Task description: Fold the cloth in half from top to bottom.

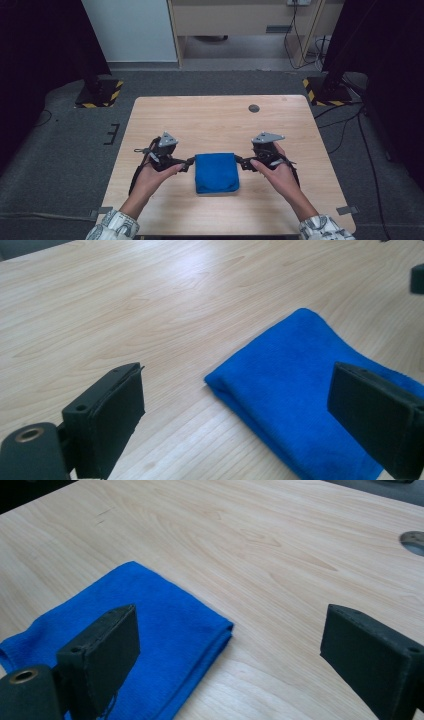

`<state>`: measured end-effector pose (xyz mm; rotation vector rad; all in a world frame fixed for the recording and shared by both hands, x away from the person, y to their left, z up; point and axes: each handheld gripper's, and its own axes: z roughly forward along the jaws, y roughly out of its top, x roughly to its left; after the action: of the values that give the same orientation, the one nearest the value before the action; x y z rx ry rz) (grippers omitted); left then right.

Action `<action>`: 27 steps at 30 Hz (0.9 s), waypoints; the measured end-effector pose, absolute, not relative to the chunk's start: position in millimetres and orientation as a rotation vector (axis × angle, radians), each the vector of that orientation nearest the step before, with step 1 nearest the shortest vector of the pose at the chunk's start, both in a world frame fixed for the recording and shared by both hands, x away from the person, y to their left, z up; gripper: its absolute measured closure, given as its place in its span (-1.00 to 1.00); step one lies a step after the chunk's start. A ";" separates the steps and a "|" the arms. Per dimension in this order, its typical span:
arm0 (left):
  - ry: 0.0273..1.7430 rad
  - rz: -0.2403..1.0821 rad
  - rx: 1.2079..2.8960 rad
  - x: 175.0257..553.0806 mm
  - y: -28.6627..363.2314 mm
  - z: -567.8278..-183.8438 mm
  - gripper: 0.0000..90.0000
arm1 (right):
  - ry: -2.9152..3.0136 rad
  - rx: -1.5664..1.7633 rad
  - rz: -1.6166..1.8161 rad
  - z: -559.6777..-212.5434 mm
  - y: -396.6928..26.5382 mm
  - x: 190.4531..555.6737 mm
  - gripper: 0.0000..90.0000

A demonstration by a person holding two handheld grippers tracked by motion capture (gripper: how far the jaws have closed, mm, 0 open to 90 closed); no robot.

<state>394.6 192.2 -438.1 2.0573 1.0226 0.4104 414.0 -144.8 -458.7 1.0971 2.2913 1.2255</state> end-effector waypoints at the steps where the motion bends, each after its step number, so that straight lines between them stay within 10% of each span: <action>1: 1.029 0.413 2.057 395.3 195.4 -438.0 -0.83 | 2.286 1.105 1.226 -458.6 -146.9 414.5 -0.80; 27: 1.157 0.430 2.073 399.0 255.2 -467.9 -0.85 | 2.186 1.274 1.170 -482.7 -220.9 415.5 -0.81</action>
<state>399.0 255.2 -467.9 2.0734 1.1572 0.4297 415.5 -220.9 -482.7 1.2737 2.1857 1.1695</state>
